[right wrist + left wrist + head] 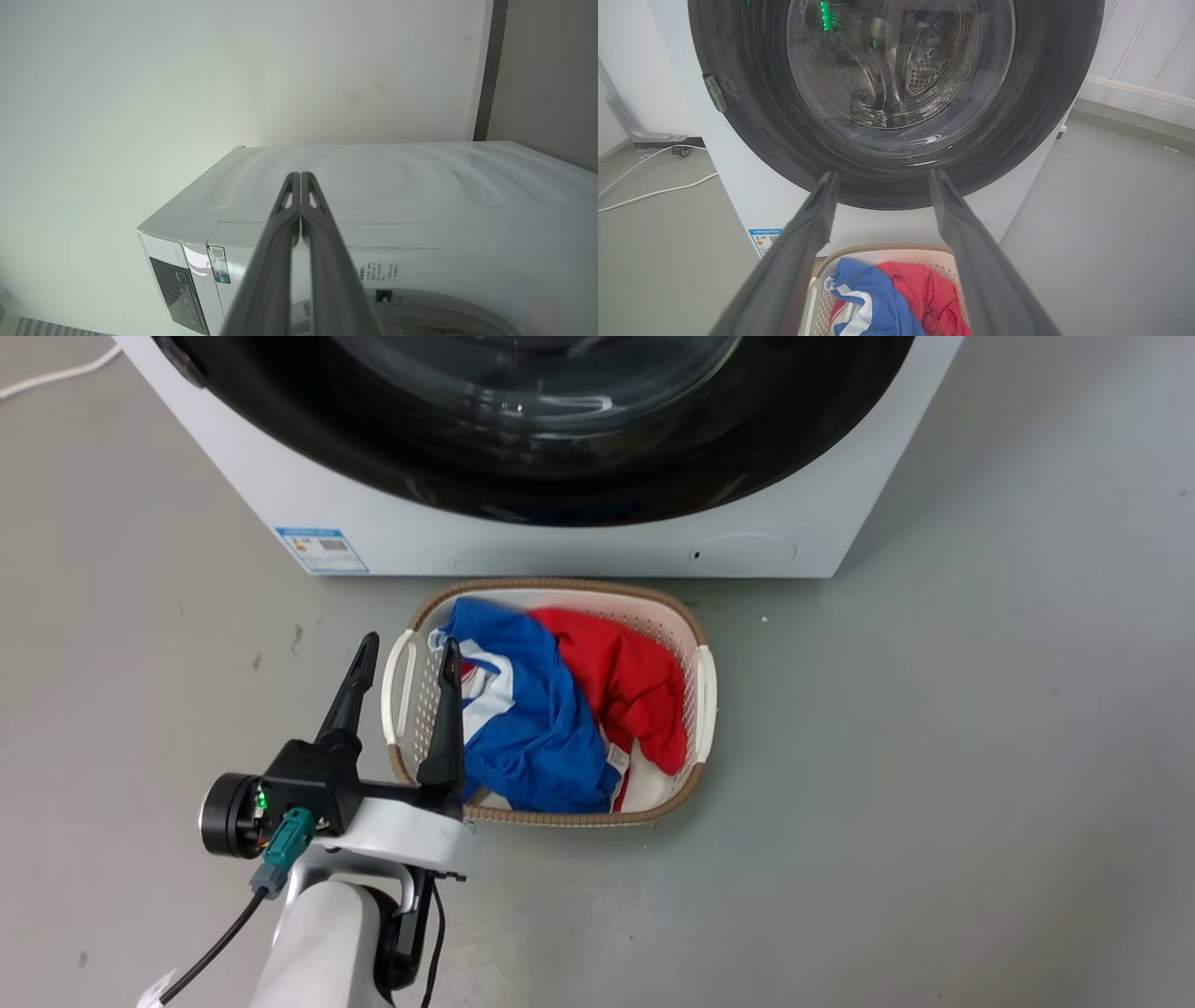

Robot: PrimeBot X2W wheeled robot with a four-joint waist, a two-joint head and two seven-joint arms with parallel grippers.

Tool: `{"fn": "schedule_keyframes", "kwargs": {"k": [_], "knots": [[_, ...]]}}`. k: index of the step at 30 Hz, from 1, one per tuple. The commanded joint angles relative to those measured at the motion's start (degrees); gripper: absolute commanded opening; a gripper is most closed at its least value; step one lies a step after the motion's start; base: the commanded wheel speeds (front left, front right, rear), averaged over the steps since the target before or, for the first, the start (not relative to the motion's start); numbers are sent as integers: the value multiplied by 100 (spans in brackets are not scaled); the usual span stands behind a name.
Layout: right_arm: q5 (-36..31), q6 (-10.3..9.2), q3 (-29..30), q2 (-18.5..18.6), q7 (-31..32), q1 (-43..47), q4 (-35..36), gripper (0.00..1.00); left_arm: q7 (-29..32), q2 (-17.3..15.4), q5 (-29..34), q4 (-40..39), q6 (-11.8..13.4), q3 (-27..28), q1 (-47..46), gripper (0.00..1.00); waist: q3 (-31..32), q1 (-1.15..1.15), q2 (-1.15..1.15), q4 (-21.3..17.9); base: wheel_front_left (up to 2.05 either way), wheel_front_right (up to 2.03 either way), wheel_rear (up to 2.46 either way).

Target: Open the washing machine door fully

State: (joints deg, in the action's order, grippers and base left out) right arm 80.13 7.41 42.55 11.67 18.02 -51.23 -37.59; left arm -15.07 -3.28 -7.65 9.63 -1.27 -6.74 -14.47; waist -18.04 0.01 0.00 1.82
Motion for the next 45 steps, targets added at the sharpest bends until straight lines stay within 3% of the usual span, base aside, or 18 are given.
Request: {"fn": "schedule_keyframes", "kwargs": {"k": [1,11,19,32,45], "knots": [[-7,15,-52,118,140,-254,-157,0,-15,6,28,-31,24,-9,-86,100,-104,-1,0,57,0,0,0],[-578,15,-906,615,1449,-1848,-1320,0,-15,30,10,-158,29,-132,-318,100,-466,-1,0,235,0,0,0],[-1270,15,-1694,577,2460,-2493,-1612,0,-15,39,-25,-277,66,-268,-449,100,-689,-1,0,395,0,0,0],[-2185,15,-2188,268,2855,-3182,-1705,0,-15,40,-180,-509,228,-576,-681,100,-1207,-1,0,622,0,0,0],[-2739,15,-2109,-54,3171,-3538,-1579,0,-15,40,-243,-530,339,-702,-897,100,-1499,-1,0,614,0,0,0]]}}
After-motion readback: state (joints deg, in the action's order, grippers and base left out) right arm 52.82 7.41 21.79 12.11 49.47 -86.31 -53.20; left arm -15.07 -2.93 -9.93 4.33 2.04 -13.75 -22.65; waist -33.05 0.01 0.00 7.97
